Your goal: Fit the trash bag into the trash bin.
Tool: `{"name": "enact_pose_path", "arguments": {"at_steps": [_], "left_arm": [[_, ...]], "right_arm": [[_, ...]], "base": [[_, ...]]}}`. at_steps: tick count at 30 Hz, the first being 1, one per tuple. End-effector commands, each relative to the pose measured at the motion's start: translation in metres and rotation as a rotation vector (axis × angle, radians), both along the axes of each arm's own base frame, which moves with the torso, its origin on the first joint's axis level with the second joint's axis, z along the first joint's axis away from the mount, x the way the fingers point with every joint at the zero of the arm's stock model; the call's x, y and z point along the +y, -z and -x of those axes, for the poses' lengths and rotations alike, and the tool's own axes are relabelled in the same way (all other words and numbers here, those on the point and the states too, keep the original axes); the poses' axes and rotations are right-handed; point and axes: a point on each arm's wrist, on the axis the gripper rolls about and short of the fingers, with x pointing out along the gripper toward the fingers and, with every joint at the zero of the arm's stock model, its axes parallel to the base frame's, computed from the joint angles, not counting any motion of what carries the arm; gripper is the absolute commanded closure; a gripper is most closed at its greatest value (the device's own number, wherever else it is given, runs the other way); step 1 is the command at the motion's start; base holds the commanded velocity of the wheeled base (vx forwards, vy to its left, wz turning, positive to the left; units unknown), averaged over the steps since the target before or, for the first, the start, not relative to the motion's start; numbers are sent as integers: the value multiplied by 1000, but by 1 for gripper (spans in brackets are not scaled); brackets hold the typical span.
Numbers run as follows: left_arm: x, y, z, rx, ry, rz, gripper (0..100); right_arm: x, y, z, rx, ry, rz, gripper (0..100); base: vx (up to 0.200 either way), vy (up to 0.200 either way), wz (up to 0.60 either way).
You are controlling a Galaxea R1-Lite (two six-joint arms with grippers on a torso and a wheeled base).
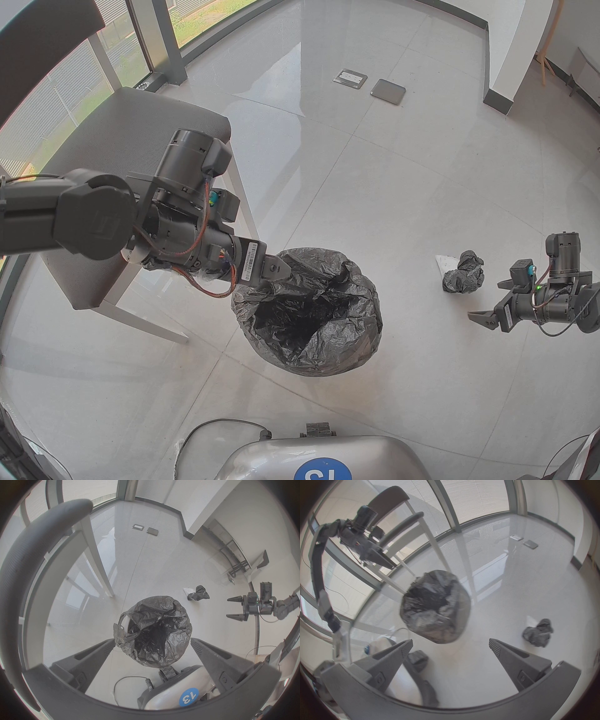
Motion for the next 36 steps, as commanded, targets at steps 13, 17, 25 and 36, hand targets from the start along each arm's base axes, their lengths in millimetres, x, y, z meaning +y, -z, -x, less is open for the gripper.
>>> {"name": "enact_pose_path", "arguments": {"at_steps": [13, 17, 25, 36], "left_arm": [[4, -7, 11, -96, 14, 33, 0], [5, -8, 13, -100, 16, 35, 0], [-2, -7, 21, -93, 44, 38, 0], [-2, -10, 20, -122, 35, 67, 0]], "right_arm": [[-69, 24, -26, 9, 208, 18, 0], [-79, 31, -38, 13, 225, 19, 0], [-82, 35, -46, 12, 225, 20, 0], [-85, 37, -50, 12, 228, 19, 0]], "base": [[0, 0, 0], [0, 0, 0], [0, -100, 0], [0, -36, 0]]}}
